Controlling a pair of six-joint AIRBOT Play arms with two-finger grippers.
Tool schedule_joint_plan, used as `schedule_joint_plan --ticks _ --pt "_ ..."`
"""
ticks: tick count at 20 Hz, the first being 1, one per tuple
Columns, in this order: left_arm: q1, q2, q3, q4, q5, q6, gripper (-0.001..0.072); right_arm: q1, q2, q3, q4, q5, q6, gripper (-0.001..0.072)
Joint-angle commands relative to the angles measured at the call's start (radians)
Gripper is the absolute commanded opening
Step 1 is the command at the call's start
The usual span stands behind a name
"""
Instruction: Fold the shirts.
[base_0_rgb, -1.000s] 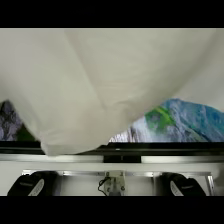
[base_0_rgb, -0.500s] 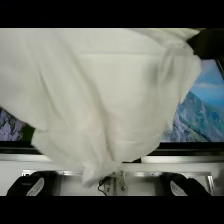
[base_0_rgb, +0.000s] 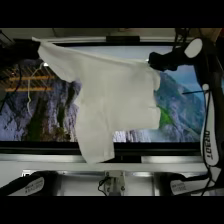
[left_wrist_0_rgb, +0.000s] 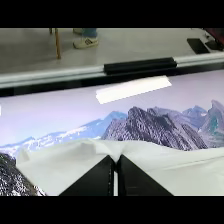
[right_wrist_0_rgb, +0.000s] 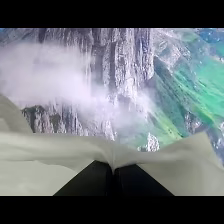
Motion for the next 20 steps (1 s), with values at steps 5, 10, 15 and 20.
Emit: schedule_joint_plan --ticks 5,10,15,20 --pt "-0.031 -0.253 -0.002 0.003 -0.025 -0.182 0.0031 0.0 -0.215 -0.001 0.048 -0.062 0.063 0.0047" --pt "-0.049 -0.326 0.002 0.003 -0.203 -0.445 0.063 -0.022 -0.203 0.011 0.089 0.03 0.038 0.0548" --pt "0.116 -0.322 0.061 0.112 -0.71 -0.42 0.0518 -0.151 -0.069 0.016 -0.33 0.453 -0.073 0.0547" --pt "0.135 -0.313 -0.226 0.086 -0.808 -0.405 0.0516 -0.294 0.027 -0.145 -0.159 0.529 -0.094 0.0548"
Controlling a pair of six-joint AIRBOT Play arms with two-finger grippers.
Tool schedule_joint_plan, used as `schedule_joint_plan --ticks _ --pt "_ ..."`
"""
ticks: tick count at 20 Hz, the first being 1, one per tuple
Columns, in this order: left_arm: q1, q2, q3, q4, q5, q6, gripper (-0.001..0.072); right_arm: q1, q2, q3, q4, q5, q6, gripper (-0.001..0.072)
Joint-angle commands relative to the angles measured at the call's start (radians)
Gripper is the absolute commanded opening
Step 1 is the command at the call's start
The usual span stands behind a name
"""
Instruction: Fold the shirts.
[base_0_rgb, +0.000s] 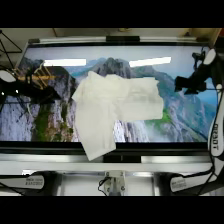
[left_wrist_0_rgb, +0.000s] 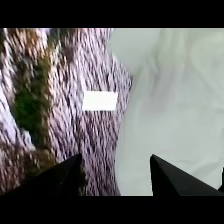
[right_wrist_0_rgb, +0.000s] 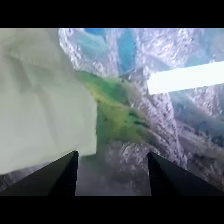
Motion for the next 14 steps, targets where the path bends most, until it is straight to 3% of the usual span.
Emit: schedule_joint_plan --ticks 1,5,13,14 --pt "-0.002 0.011 -0.213 -0.052 -0.051 0.041 0.0516 -0.077 0.079 -0.14 0.058 0.071 -0.033 0.0548" --pt "-0.067 0.012 -0.394 -0.19 0.143 0.109 0.0515 -0.077 0.134 -0.316 0.066 0.046 -0.065 0.0548" --pt "-0.176 0.0 -0.412 -0.24 0.248 0.114 0.0511 -0.072 0.134 -0.458 0.134 -0.037 -0.068 0.0548" --pt "-0.177 -0.003 -0.412 -0.24 0.247 0.105 0.0477 -0.072 0.134 -0.481 0.157 -0.066 -0.068 0.0548"
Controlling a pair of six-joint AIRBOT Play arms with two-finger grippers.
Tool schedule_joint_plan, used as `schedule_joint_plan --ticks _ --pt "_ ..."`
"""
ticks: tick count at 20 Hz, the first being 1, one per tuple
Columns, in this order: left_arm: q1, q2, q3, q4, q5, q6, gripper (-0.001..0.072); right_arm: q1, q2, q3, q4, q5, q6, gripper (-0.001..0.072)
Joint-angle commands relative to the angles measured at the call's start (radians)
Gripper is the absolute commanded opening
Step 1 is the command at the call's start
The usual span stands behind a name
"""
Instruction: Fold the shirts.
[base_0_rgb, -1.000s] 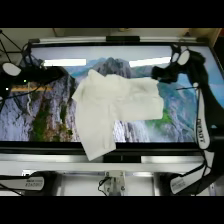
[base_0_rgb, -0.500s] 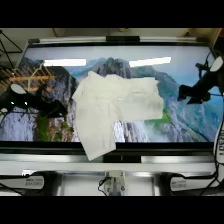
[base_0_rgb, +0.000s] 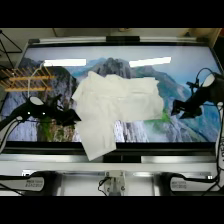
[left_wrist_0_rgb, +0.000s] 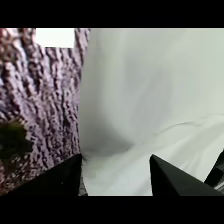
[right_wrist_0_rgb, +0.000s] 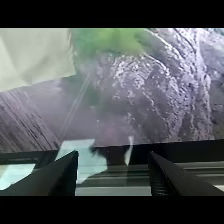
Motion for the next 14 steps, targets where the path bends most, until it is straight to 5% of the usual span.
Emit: schedule_joint_plan --ticks 1,4,6,8,14 --pt "-0.021 -0.009 -0.008 -0.011 0.037 -0.022 0.0401 0.001 0.003 -0.079 0.068 -0.089 -0.002 0.0548" --pt "-0.021 -0.018 -0.008 -0.011 0.045 -0.023 0.0378 0.001 0.003 -0.162 0.139 -0.186 -0.003 0.0548" --pt "-0.021 -0.018 -0.007 -0.011 0.048 -0.02 0.014 0.001 0.001 -0.212 0.181 -0.261 -0.003 0.0548" --pt "-0.021 -0.017 -0.007 -0.011 0.044 -0.019 0.0036 0.001 -0.004 -0.243 0.204 -0.328 -0.003 0.0548" --pt "-0.021 -0.016 -0.007 -0.012 0.04 -0.02 0.0032 0.001 -0.005 -0.307 0.283 -0.492 0.01 0.0548"
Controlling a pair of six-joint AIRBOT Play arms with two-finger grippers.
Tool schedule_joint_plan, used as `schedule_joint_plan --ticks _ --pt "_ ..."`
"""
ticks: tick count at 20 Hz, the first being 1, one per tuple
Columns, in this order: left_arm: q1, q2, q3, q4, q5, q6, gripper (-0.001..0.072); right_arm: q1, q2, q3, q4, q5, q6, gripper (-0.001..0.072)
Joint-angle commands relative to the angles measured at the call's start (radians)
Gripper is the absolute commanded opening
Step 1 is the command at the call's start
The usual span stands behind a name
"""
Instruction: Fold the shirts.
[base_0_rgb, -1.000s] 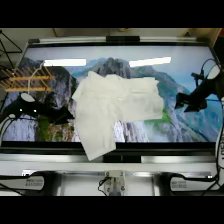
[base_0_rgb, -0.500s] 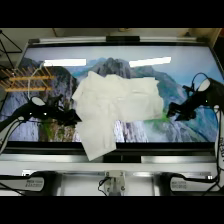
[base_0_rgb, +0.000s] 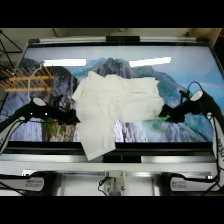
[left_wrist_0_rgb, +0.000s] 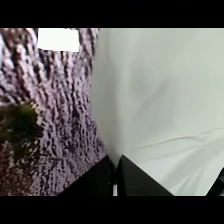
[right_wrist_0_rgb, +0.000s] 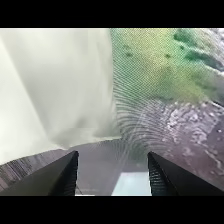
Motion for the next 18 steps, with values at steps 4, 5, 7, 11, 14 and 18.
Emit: schedule_joint_plan --ticks 4,5,7,11,14,18 --pt "0.0 0.006 0.0 -0.001 -0.001 0.0 0.0031 0.007 0.0 -0.05 0.07 -0.186 0.043 0.0548" --pt "0.0 0.006 0.0 -0.001 -0.002 0.0 0.0032 0.024 -0.003 -0.05 0.068 -0.196 0.043 0.0548" --pt "0.0 0.006 0.0 -0.001 -0.002 0.0 0.0031 0.071 -0.024 -0.05 0.068 -0.2 0.043 0.0547" --pt "0.002 0.006 0.0 -0.001 -0.002 0.0 0.0031 0.135 -0.038 -0.048 0.068 -0.192 0.035 0.0046" --pt "0.027 0.034 0.037 0.0 -0.021 0.039 0.0029 0.121 0.032 -0.045 0.062 -0.171 -0.029 0.0046" --pt "0.091 0.205 0.258 0.014 -0.037 0.068 0.0028 0.055 0.247 0.069 0.051 -0.125 -0.145 0.0046"
